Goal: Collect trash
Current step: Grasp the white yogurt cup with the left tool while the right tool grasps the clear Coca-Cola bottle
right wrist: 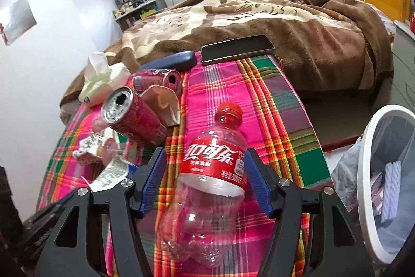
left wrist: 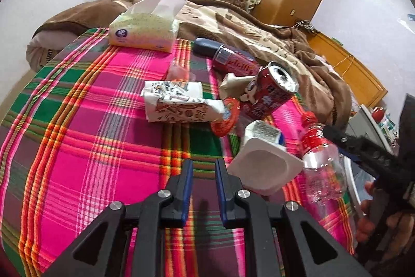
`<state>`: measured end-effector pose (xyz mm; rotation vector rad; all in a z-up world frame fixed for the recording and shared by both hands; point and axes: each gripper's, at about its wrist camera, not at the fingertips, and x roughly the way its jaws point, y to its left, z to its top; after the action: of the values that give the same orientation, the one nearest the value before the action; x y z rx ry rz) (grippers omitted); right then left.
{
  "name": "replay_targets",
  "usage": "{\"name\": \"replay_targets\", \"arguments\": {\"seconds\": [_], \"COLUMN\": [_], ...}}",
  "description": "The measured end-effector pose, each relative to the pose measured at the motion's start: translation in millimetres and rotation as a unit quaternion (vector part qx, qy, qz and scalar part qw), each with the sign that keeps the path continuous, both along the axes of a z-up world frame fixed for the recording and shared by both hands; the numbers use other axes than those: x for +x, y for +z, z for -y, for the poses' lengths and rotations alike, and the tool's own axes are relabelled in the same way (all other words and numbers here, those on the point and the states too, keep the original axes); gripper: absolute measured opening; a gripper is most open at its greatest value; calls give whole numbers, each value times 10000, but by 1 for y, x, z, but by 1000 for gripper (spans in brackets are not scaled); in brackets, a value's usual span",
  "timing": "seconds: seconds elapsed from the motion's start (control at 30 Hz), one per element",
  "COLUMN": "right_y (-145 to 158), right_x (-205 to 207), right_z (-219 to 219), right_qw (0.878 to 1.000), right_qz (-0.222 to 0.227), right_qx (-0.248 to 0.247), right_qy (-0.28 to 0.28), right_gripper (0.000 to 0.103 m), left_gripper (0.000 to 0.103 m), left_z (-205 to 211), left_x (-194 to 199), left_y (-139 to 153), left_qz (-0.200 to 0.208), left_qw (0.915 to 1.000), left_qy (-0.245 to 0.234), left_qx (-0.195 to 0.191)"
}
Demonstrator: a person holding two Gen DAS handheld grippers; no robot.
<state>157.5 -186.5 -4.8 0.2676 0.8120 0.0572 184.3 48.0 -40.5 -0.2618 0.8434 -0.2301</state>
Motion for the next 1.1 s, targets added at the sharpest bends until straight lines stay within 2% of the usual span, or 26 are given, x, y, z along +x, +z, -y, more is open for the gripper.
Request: {"name": "replay_targets", "arguments": {"seconds": [0.03, 0.13, 0.17, 0.23, 0.37, 0.53, 0.73, 0.9, 1.1], "right_y": [-2, -8, -10, -13, -23, -30, -28, -29, -29], "right_x": [2, 3, 3, 3, 5, 6, 3, 2, 2], "right_z": [-1, 0, 0, -1, -2, 0, 2, 8, 11], "right_qw": [9999, 9996, 9996, 9990, 9976, 9970, 9977, 9981, 9984], "right_qz": [-77, -202, -239, -313, -576, -686, -521, -502, -501], "right_qx": [-113, -163, -168, -315, -373, -344, -406, -355, -230], "right_qy": [-37, -53, -29, -7, 111, 138, 128, 81, 101], "right_gripper": [63, 64, 65, 65, 65, 65, 64, 64, 64], "left_gripper": [23, 53, 59, 60, 79, 79, 81, 81, 81], "left_z": [0, 3, 3, 5, 17, 25, 42, 50, 58], "left_x": [0, -2, -2, -5, -7, -4, 1, 8, 18], "left_y": [1, 3, 4, 7, 10, 8, 6, 1, -7], "left_qz": [19, 59, 85, 152, 227, 193, 159, 104, -17], "left_qw": [10000, 9997, 9995, 9991, 9980, 9971, 9951, 9949, 9945], "left_qy": [-33, -172, -206, -310, -555, -716, -980, -954, -952], "left_qx": [-24, -154, -208, -244, -198, -168, 25, 312, 442]}}
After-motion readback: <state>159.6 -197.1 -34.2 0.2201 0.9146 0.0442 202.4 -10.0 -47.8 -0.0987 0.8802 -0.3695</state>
